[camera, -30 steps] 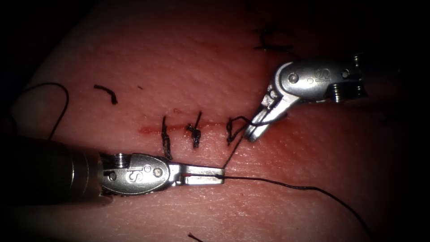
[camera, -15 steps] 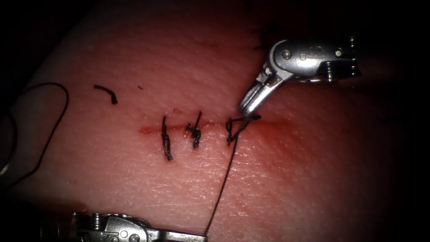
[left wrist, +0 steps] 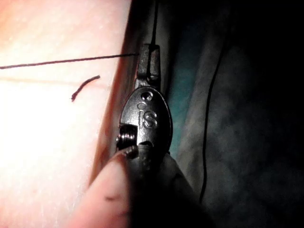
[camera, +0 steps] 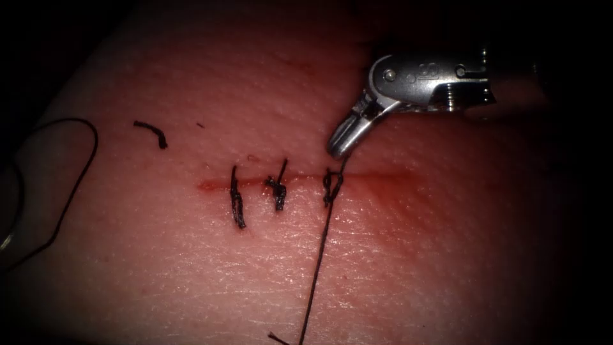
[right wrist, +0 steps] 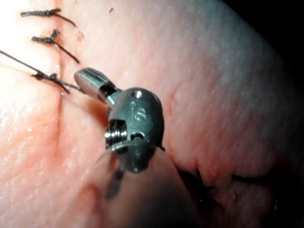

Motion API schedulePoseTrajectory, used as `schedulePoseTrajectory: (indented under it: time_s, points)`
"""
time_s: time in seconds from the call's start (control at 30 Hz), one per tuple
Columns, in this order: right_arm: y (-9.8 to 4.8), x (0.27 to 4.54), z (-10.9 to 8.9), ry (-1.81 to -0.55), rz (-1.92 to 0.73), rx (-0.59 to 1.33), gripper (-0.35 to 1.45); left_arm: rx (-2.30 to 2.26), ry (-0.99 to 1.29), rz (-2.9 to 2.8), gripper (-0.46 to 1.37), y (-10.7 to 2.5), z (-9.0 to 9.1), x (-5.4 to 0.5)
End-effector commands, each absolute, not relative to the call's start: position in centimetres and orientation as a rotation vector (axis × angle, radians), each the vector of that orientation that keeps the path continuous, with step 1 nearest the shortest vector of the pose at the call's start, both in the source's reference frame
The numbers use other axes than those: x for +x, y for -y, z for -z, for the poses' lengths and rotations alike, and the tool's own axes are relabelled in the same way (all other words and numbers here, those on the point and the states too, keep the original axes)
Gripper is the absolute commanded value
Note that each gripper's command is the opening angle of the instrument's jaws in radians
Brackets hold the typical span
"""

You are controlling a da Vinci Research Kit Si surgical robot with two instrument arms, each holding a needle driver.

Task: Wound Closure
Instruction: Tension the knot by pulling up with the right tool and down with the left

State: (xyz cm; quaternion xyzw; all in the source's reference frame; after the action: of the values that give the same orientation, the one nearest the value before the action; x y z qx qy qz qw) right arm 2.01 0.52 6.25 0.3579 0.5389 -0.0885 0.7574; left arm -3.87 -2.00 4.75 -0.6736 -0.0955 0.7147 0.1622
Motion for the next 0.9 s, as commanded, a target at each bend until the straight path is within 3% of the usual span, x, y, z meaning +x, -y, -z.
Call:
schedulePoseTrajectory:
  time_s: [0.03,0.43,0.9]
  points:
    - [-0.53,2.03,-6.28,-1.166,0.167,0.747,-0.35,-1.923,0.273,-2.042,-0.35,2.03,-4.73,-3.87]
    - [-0.44,2.06,-6.47,-1.076,0.062,0.661,-0.35,-1.932,0.263,-2.062,-0.35,2.29,-4.68,-3.93]
    - [-0.45,2.02,-6.48,-1.001,0.128,0.502,-0.35,-1.923,0.265,-2.06,-0.35,2.33,-4.72,-3.97]
